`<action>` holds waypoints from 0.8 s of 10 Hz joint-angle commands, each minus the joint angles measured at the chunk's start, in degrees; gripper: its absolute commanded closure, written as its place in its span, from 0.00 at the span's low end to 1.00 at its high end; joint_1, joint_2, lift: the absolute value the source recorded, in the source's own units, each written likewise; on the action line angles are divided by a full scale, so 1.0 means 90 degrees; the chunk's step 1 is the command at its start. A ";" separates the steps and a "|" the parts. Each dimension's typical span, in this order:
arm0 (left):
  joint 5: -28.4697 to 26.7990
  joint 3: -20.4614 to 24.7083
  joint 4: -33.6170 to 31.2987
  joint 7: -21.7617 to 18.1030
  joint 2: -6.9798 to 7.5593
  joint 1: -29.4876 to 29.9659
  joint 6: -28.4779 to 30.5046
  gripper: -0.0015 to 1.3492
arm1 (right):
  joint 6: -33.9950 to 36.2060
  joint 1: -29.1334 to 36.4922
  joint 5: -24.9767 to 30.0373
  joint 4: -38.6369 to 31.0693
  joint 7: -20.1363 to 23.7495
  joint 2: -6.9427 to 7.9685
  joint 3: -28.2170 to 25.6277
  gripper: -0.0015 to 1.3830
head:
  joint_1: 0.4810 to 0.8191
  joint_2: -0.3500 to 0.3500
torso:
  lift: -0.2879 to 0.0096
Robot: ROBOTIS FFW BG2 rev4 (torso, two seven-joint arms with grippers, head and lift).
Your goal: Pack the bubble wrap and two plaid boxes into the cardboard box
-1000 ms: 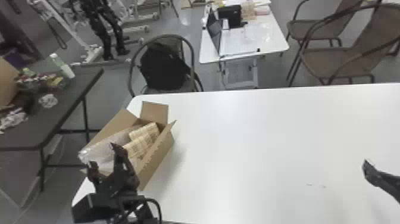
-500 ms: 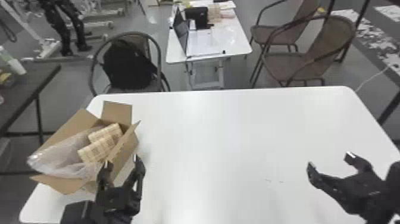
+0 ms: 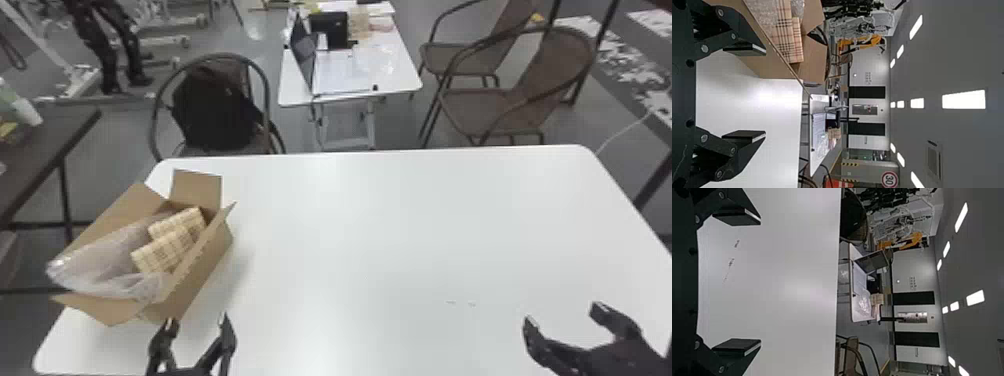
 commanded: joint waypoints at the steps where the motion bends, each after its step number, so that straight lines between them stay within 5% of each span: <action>1: -0.0198 0.0129 -0.0014 -0.0078 -0.0017 0.0037 -0.0019 0.38 | 0.0003 0.0083 -0.0040 0.0071 0.0016 0.0056 -0.0001 0.14 | 0.63 0.70 | 0.73; 8: -0.0257 0.0188 -0.0024 -0.0107 -0.0017 0.0076 -0.0185 0.38 | 0.0033 0.0210 0.0126 -0.0027 -0.0004 0.0174 -0.0001 0.14 | 0.63 0.73 | 0.73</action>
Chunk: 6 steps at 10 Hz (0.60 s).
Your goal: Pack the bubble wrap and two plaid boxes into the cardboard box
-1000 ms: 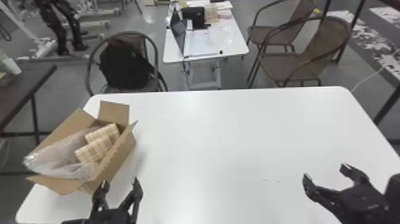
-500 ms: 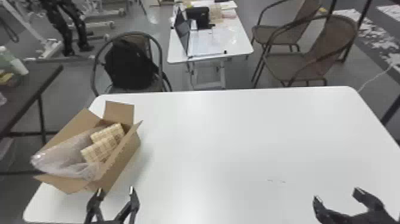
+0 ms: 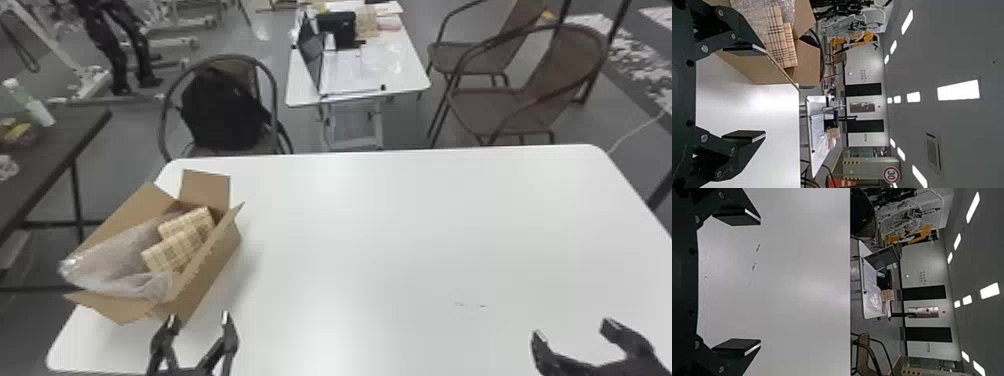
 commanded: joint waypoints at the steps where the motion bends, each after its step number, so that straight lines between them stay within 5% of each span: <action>1: 0.0002 0.0007 0.0000 -0.0001 -0.0017 -0.0004 -0.0004 0.38 | -0.0001 -0.0005 0.0035 -0.0017 0.0000 0.0000 0.0000 0.14 | 0.63 0.73 | 0.73; 6: 0.0002 0.0007 0.0010 -0.0001 -0.0017 -0.0033 -0.0013 0.38 | -0.0001 -0.0015 0.0094 -0.0027 -0.0010 0.0010 0.0000 0.14 | 0.63 0.72 | 0.73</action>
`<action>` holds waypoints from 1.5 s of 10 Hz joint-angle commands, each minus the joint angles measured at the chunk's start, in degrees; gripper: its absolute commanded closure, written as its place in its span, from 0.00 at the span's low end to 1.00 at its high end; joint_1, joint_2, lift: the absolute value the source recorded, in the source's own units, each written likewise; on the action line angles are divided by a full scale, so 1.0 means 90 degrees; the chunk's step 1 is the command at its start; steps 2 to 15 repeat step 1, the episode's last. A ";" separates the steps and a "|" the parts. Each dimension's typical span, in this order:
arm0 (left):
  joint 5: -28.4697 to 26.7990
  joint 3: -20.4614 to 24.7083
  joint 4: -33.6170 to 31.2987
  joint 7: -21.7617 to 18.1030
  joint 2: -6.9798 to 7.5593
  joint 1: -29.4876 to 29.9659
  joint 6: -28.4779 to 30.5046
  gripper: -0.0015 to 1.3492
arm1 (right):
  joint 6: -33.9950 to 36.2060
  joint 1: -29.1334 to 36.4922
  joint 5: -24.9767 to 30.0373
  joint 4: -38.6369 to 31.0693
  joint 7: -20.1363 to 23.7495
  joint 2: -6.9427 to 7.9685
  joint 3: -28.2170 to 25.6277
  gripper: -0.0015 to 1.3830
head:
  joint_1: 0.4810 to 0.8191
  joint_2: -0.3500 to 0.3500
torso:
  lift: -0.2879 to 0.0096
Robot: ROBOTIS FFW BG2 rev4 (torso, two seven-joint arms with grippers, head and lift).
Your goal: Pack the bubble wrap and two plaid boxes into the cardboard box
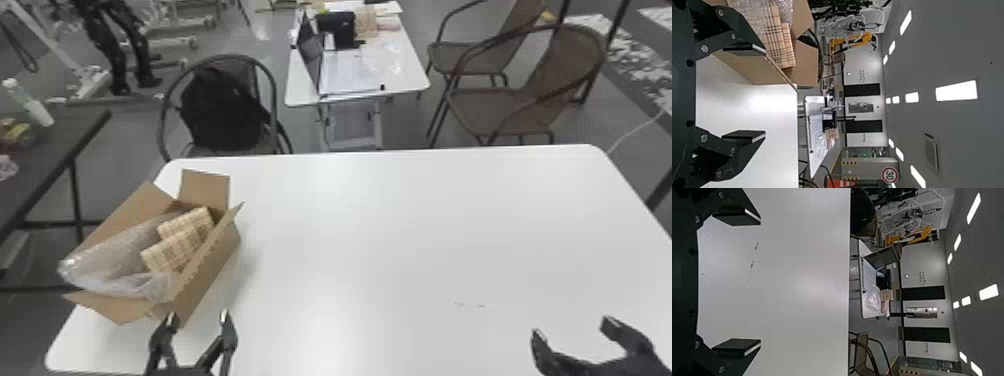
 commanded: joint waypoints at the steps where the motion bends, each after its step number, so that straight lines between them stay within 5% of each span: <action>1: -0.0004 0.0000 0.0010 0.0000 -0.0017 -0.0001 -0.0010 0.38 | 0.0000 0.0000 0.0001 0.0000 0.0001 0.0000 0.0000 0.14 | 0.63 0.72 | 0.73; 15: -0.0004 0.0000 0.0010 0.0000 -0.0017 -0.0001 -0.0010 0.38 | 0.0000 0.0000 0.0001 0.0000 0.0001 0.0000 0.0000 0.14 | 0.63 0.72 | 0.73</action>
